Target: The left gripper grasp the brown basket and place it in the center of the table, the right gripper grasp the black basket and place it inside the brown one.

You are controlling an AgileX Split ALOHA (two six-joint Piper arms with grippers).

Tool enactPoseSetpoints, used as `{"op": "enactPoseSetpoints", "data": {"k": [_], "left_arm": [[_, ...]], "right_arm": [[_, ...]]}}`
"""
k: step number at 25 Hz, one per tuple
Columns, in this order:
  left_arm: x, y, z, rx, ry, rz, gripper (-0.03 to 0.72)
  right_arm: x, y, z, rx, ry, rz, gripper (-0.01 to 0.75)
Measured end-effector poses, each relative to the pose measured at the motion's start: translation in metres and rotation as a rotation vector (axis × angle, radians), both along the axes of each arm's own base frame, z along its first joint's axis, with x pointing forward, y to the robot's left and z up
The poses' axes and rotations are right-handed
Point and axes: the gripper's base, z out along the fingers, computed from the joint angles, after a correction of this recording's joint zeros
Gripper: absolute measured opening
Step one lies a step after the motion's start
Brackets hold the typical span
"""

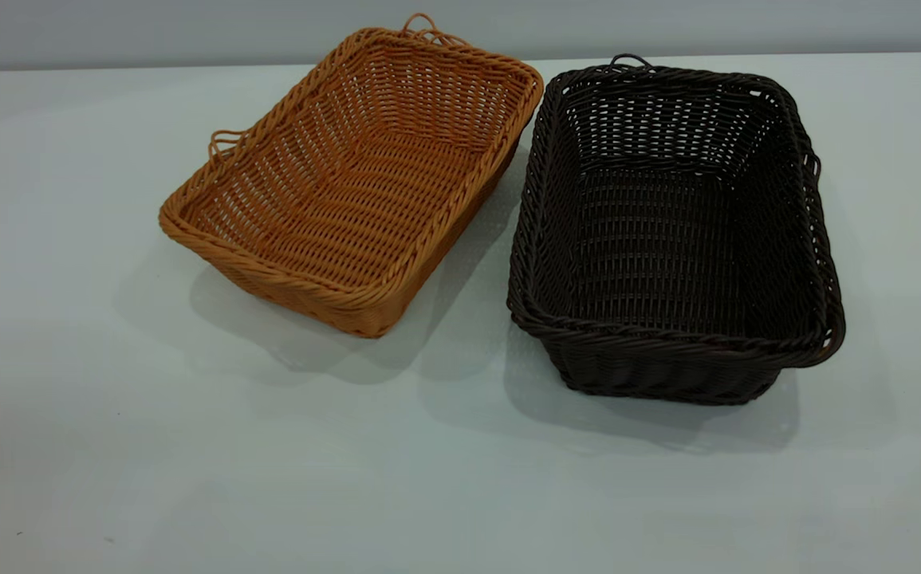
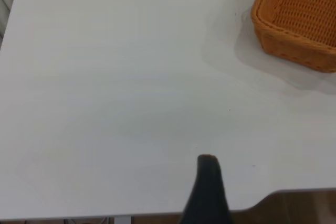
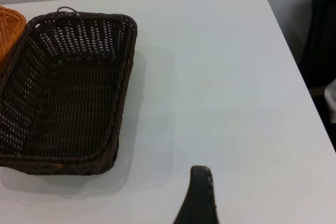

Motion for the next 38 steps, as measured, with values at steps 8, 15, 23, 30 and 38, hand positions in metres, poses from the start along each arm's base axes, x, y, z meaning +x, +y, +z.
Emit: {"op": "enactPoseSetpoints", "data": {"k": [8, 15, 23, 30, 38], "left_arm": [[0.0, 0.0, 0.0, 0.0, 0.0, 0.0, 0.552], [0.0, 0.0, 0.0, 0.0, 0.0, 0.0, 0.552], [0.0, 0.0, 0.0, 0.0, 0.0, 0.0, 0.552], [0.0, 0.0, 0.0, 0.0, 0.0, 0.0, 0.552], [0.0078, 0.0036, 0.0068, 0.033, -0.004, 0.031, 0.552]], "right_arm": [[0.0, 0.0, 0.0, 0.0, 0.0, 0.0, 0.561], [0.0, 0.0, 0.0, 0.0, 0.0, 0.0, 0.561], [0.0, 0.0, 0.0, 0.0, 0.0, 0.0, 0.561], [0.0, 0.0, 0.0, 0.0, 0.0, 0.0, 0.561], [0.0, 0.0, 0.0001, 0.0, -0.001, 0.0, 0.561]]}}
